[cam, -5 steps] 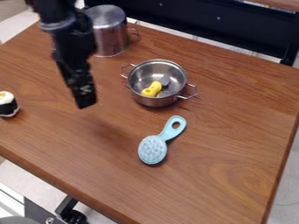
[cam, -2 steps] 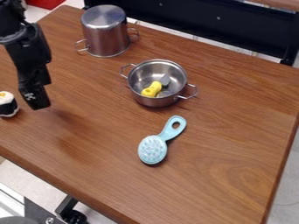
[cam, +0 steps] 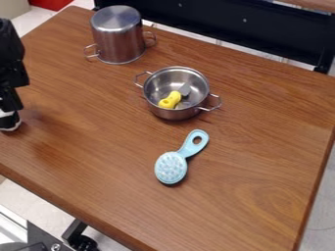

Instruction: Move the sushi at the right side of the spatula

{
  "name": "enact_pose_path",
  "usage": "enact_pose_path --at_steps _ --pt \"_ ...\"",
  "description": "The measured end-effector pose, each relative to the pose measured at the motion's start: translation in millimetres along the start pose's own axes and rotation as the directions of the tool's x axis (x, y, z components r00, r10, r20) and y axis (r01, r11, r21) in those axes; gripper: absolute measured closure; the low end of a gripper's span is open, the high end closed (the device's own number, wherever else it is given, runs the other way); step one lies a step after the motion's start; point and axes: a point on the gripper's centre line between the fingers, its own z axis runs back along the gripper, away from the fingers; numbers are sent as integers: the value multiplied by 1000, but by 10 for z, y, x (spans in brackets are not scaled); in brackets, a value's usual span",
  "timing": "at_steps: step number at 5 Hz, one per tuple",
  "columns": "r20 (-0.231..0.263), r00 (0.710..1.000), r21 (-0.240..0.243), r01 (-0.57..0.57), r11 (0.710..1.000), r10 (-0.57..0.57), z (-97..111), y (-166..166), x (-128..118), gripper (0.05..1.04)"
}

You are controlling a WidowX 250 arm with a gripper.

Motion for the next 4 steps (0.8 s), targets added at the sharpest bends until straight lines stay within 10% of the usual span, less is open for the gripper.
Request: enact_pose_path --at_steps 4 --pt "-76 982 35 176 984 -173 -273 -66 -369 84"
